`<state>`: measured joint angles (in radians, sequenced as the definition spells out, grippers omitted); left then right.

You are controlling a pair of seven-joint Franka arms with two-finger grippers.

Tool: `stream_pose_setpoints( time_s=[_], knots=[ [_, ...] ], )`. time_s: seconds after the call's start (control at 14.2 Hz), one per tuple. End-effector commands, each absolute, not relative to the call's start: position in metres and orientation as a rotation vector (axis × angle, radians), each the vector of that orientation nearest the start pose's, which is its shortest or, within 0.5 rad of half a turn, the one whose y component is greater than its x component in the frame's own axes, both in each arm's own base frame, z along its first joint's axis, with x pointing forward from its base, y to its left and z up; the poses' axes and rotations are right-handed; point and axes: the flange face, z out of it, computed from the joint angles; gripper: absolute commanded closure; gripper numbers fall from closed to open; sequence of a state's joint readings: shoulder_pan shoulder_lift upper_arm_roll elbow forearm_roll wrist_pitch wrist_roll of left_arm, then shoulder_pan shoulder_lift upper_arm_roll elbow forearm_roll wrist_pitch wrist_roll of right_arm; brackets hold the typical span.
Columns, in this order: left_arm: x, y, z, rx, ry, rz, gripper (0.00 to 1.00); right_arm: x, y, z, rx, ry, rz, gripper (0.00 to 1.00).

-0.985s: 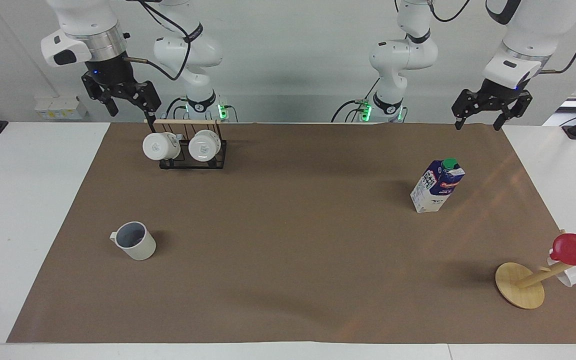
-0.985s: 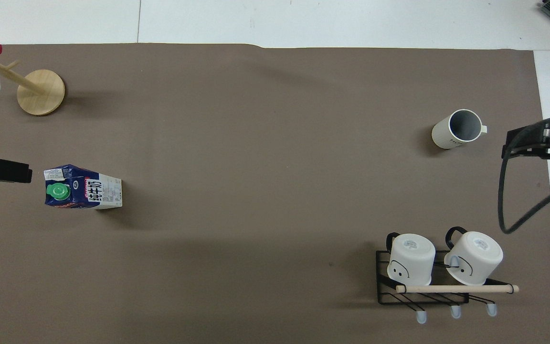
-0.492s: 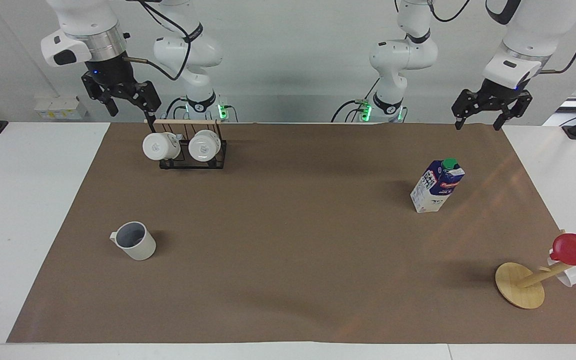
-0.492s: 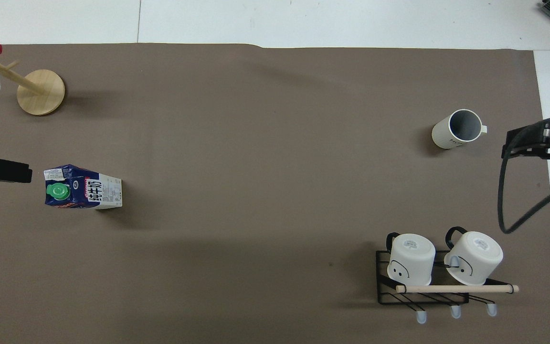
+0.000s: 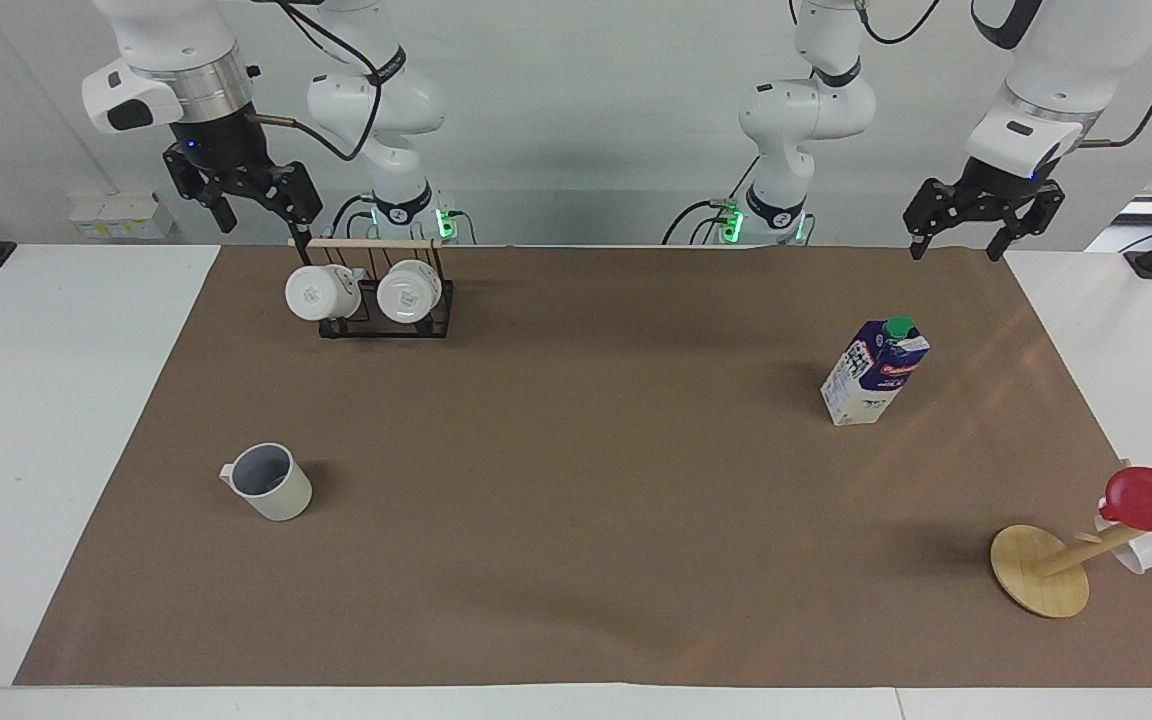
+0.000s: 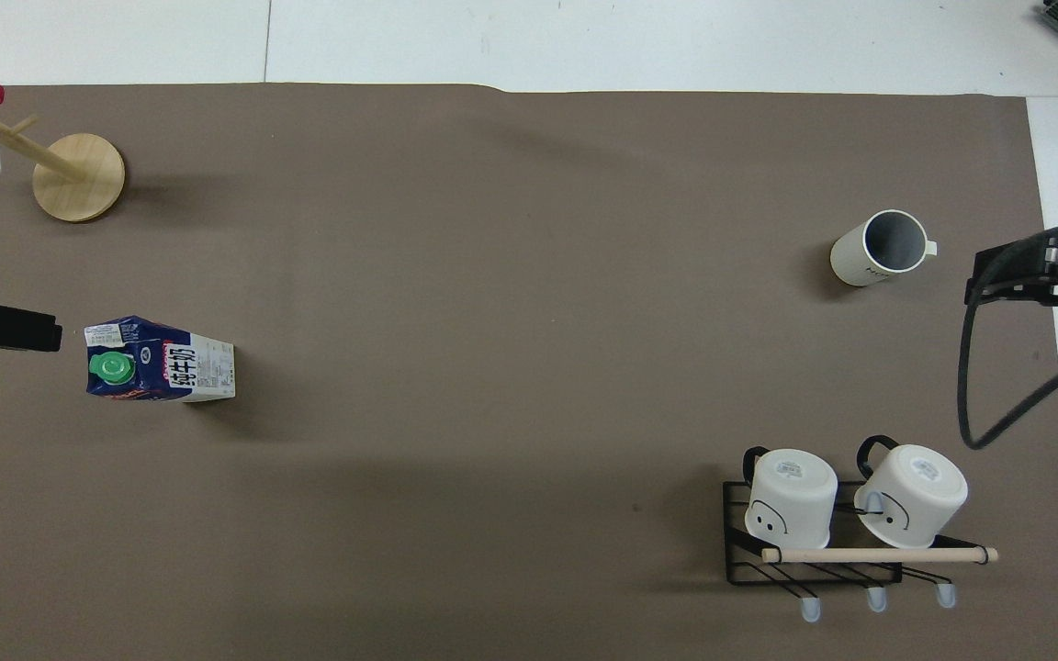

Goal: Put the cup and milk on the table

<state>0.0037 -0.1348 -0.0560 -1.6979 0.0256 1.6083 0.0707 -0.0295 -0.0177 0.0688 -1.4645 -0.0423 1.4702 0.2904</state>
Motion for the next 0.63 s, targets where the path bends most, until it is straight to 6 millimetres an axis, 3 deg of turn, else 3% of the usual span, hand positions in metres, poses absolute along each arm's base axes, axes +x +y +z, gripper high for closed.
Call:
stream_pose_setpoints(
  time_s=[0.0,0.56],
  knots=[
    [0.5119,-0.0260,0.6463,-3.080,0.193,-0.058,0.00,0.5354,0.0139,0.6776,-3.134,0.383,-0.055,0.00],
    [0.5119,-0.0260,0.6463,-3.080,0.193,-0.058,0.00,0.5357,0.0065,0.6778,-3.131,0.407,-0.058,0.00]
  ],
)
